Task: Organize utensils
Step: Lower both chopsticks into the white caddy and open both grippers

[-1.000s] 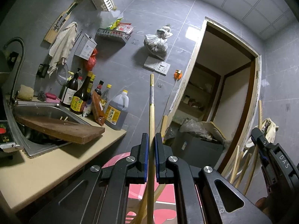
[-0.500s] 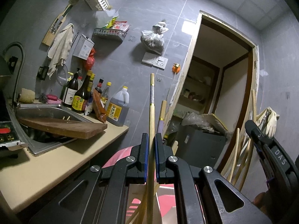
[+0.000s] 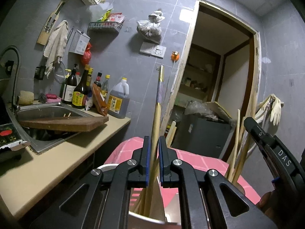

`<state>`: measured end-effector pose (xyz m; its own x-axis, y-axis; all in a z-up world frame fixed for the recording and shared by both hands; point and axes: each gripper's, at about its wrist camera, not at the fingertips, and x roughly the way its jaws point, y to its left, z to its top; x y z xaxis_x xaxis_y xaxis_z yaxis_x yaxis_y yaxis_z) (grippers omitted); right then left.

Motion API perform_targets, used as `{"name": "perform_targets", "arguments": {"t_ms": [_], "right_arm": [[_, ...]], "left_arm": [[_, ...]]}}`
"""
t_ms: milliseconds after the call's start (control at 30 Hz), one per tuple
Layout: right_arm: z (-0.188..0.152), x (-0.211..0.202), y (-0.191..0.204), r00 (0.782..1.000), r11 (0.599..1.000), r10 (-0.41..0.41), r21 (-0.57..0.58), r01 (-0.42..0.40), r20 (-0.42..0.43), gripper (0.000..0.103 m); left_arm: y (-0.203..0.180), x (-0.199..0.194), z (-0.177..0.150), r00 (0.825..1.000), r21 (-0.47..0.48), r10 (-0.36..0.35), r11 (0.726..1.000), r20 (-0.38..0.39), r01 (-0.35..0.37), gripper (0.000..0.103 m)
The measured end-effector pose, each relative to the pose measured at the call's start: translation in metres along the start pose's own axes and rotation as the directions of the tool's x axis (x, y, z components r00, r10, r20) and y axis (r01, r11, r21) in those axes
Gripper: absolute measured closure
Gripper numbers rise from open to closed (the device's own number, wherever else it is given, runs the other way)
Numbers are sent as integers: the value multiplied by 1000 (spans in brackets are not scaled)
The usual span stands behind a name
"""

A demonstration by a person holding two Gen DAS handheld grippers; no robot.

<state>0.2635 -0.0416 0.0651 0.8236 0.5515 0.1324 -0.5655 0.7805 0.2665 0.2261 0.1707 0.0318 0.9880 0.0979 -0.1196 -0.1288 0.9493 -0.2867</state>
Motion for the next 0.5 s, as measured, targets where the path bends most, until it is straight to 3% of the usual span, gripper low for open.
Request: {"name": "perform_targets", "arguments": {"t_ms": [200, 333, 500], "right_arm": [[0, -7, -2, 1000, 1000, -5, 0, 5, -22, 94], [4, -13, -3, 1000, 1000, -9, 2, 9, -20, 77], [11, -23, -7, 1000, 1000, -20, 4, 20, -24, 75]], "left_arm": [[1, -6, -2, 1000, 0, -13, 1000, -13, 13, 96], [2, -12, 1, 1000, -1, -21, 1000, -10, 21, 94], [0, -21, 7, 999, -6, -41, 999, -15, 41, 76]]}}
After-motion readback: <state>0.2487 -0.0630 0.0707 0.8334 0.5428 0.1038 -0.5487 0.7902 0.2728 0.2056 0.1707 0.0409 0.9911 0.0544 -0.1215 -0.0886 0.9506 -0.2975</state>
